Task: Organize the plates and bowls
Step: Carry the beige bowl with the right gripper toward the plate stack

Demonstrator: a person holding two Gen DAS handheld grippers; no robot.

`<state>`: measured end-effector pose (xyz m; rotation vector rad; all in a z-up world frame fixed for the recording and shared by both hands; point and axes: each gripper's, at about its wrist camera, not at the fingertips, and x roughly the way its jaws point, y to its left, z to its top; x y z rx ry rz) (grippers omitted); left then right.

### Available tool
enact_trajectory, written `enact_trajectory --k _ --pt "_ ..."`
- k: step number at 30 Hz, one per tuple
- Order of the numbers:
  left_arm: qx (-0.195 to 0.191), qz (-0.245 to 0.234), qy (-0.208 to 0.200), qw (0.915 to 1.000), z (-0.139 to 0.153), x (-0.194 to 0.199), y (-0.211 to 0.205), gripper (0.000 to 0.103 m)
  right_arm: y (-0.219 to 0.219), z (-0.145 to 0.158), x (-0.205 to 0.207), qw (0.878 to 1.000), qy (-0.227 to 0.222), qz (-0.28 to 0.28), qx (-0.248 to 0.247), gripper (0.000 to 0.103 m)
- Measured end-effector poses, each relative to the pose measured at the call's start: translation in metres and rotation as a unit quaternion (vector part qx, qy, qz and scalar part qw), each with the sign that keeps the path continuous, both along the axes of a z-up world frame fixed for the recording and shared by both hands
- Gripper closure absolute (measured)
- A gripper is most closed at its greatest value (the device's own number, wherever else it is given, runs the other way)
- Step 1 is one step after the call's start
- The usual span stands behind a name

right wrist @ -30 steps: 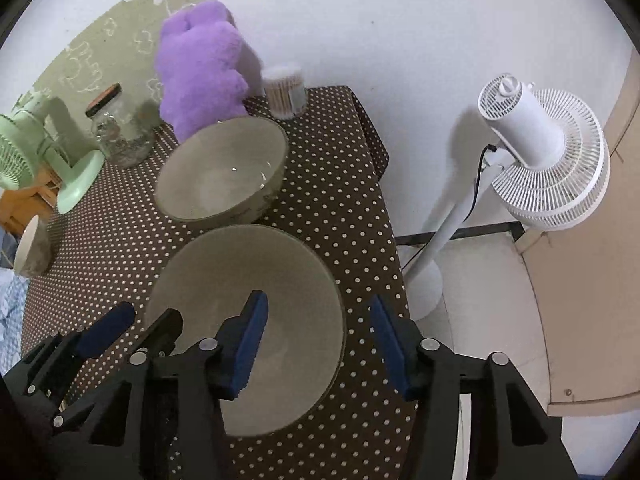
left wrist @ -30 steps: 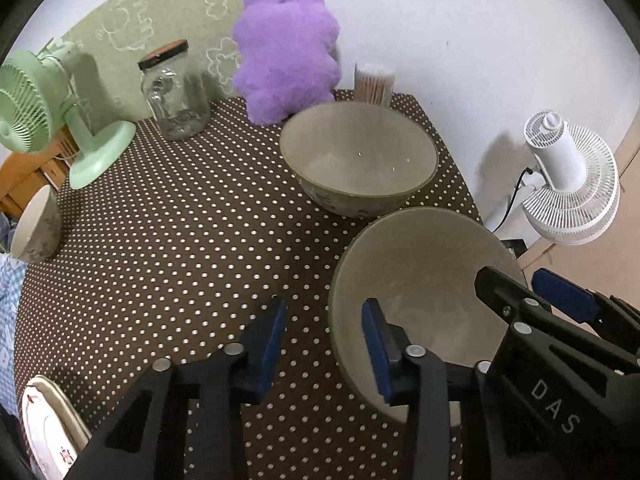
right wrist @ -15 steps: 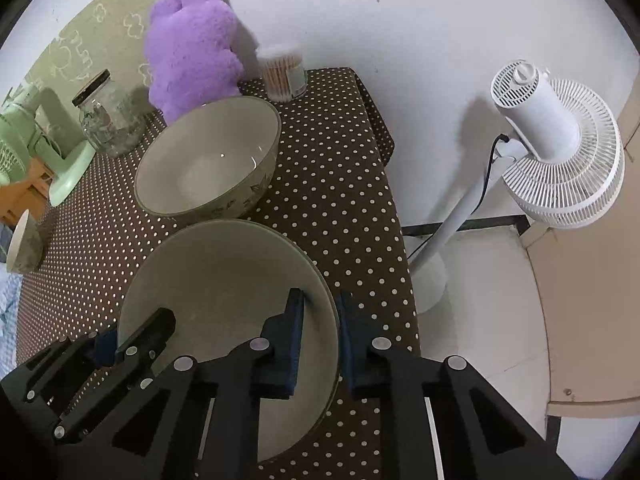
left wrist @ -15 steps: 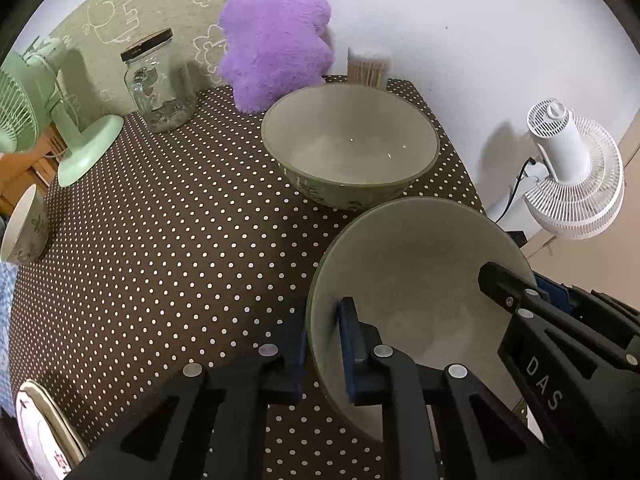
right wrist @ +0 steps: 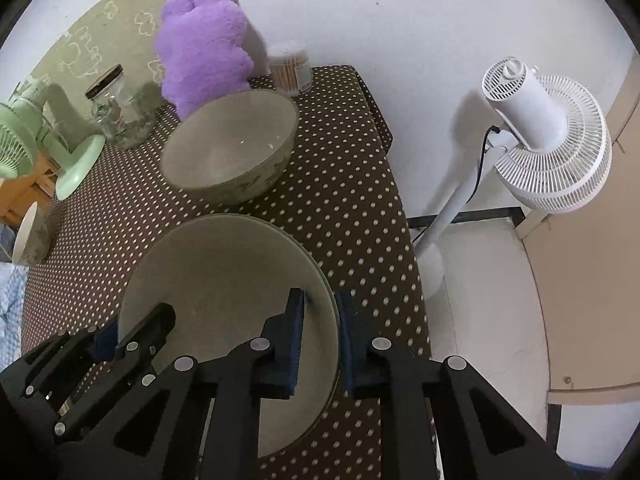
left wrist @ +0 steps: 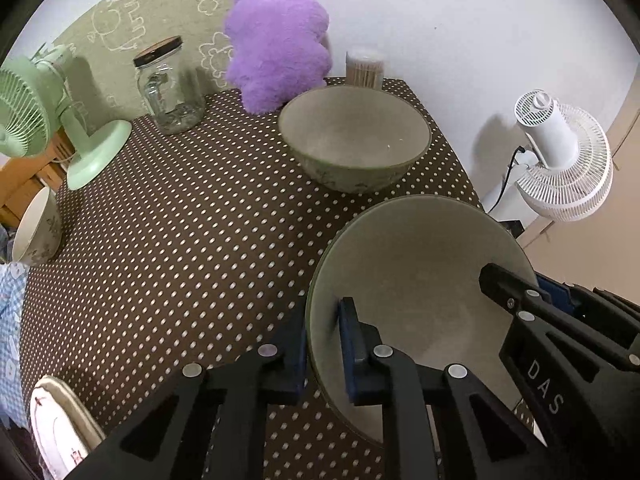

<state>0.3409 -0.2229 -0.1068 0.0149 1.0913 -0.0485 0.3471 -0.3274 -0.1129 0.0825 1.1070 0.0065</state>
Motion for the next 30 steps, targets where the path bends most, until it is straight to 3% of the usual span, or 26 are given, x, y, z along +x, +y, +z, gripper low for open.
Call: enact_trajectory --k 15,30 --pt "-0.014 -0.004 -0.011 0.9998 0.027 -0.073 0.056 0.092 0.053 0.034 -0.077 1.000 -0.012 -0.007 -0.007 0.083" --pt "-0.016 -0.004 0.012 0.9998 0.015 -0.131 0.109 0.091 0.112 0.026 -0.136 1.000 0.006 -0.004 -0.008 0.083"
